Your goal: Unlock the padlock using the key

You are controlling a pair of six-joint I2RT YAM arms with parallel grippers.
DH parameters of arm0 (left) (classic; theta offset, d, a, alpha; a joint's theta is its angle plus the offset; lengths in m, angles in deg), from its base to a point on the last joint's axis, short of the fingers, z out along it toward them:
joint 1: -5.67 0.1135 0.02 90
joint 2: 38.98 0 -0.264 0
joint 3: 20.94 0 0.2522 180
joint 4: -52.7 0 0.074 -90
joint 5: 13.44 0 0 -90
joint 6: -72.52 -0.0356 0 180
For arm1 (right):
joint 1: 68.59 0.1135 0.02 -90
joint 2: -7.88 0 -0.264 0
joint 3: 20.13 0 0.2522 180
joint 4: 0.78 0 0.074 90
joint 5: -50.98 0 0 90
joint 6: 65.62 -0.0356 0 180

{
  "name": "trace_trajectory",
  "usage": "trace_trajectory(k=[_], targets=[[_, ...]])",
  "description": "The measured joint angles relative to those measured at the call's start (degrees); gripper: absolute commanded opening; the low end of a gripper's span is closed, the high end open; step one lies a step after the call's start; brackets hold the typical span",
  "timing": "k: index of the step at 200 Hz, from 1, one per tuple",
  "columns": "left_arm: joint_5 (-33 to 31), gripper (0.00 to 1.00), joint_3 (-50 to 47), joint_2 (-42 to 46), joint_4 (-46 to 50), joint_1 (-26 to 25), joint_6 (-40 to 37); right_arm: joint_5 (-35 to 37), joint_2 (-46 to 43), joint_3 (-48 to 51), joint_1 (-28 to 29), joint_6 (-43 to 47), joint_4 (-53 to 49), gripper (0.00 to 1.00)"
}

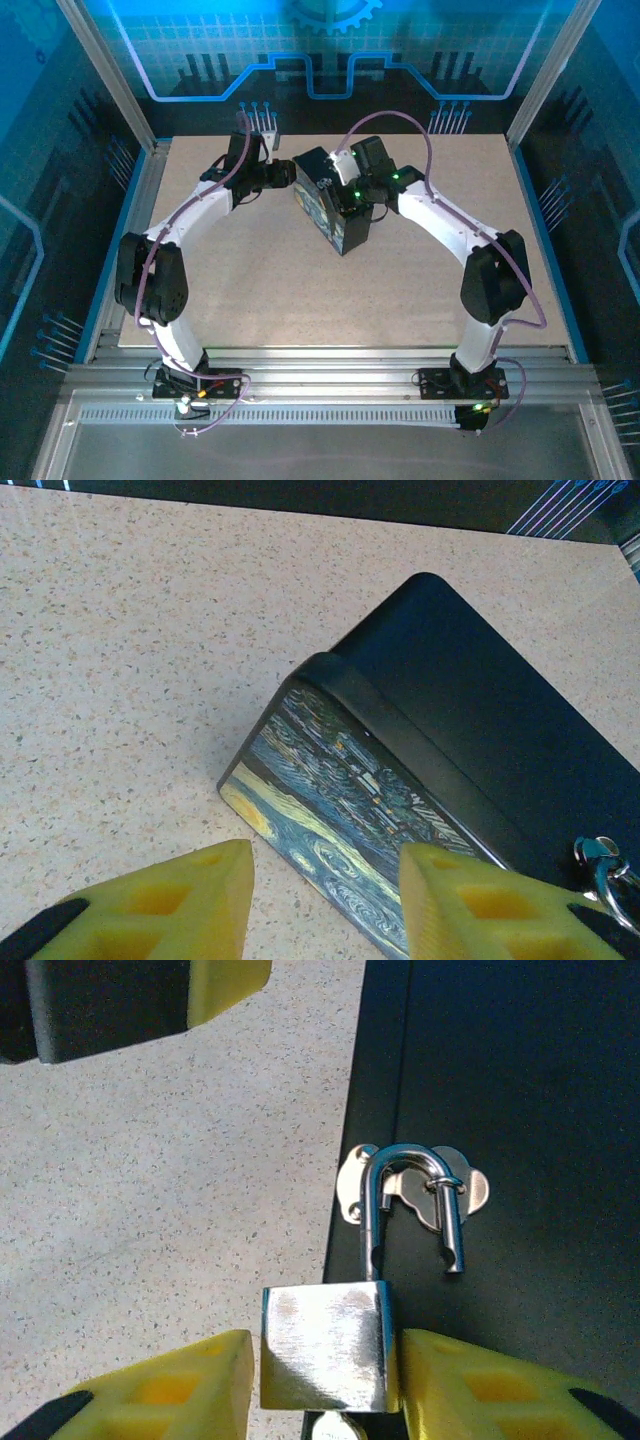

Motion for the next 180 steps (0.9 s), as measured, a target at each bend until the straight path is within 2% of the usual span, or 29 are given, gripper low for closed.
trace_trajectory(k=[106, 180], targets=[[0.0, 0.44, 0.0, 1.11, 0.59, 0.0, -1.14, 3.54, -3.5, 0.0, -0.57, 3.41, -3.32, 0.58], [0.0, 0.43, 0.0, 1.14, 0.61, 0.0, -1.14, 7.19, -7.41, 1.92, 0.28, 3.82, -1.25, 0.5]])
